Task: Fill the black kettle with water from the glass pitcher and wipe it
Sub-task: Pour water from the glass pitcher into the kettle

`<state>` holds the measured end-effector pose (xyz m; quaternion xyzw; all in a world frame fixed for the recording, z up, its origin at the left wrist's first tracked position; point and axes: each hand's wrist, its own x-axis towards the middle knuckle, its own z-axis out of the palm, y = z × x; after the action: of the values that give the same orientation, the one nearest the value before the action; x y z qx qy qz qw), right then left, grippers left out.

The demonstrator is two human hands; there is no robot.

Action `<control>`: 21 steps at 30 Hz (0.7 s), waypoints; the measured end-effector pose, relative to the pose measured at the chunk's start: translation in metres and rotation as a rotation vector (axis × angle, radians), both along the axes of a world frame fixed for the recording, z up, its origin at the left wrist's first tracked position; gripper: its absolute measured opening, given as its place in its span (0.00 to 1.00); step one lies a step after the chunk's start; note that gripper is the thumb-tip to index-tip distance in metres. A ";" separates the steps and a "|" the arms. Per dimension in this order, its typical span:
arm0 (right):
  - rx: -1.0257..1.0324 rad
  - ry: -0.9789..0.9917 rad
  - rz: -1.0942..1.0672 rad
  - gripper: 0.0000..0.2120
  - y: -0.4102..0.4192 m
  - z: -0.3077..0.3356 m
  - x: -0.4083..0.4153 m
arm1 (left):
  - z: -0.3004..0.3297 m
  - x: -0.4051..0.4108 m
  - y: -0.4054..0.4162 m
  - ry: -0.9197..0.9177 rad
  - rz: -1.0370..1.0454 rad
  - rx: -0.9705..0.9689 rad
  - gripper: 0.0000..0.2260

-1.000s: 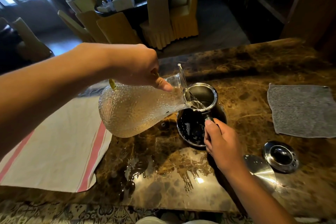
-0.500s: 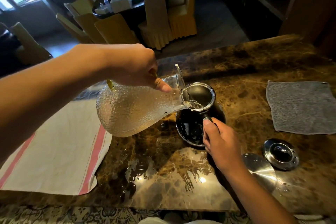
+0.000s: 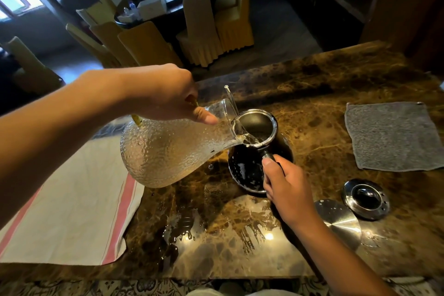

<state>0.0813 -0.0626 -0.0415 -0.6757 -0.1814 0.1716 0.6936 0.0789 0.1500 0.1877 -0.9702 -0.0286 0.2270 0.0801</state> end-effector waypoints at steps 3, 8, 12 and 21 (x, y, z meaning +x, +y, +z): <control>-0.008 0.002 0.007 0.20 0.000 0.000 0.001 | -0.003 -0.002 0.002 -0.016 -0.008 -0.004 0.34; -0.007 -0.002 0.009 0.21 -0.001 0.000 0.001 | -0.009 -0.009 0.009 -0.068 -0.010 -0.028 0.35; -0.006 0.005 0.004 0.19 0.000 0.002 0.000 | -0.017 -0.021 0.017 -0.150 0.003 -0.128 0.34; -0.001 0.010 0.007 0.21 0.000 0.005 -0.001 | -0.042 -0.052 0.021 -0.285 0.128 -0.203 0.35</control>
<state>0.0800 -0.0624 -0.0362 -0.6745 -0.1805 0.1774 0.6936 0.0266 0.1711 0.1457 -0.9918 -0.0782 0.0938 -0.0375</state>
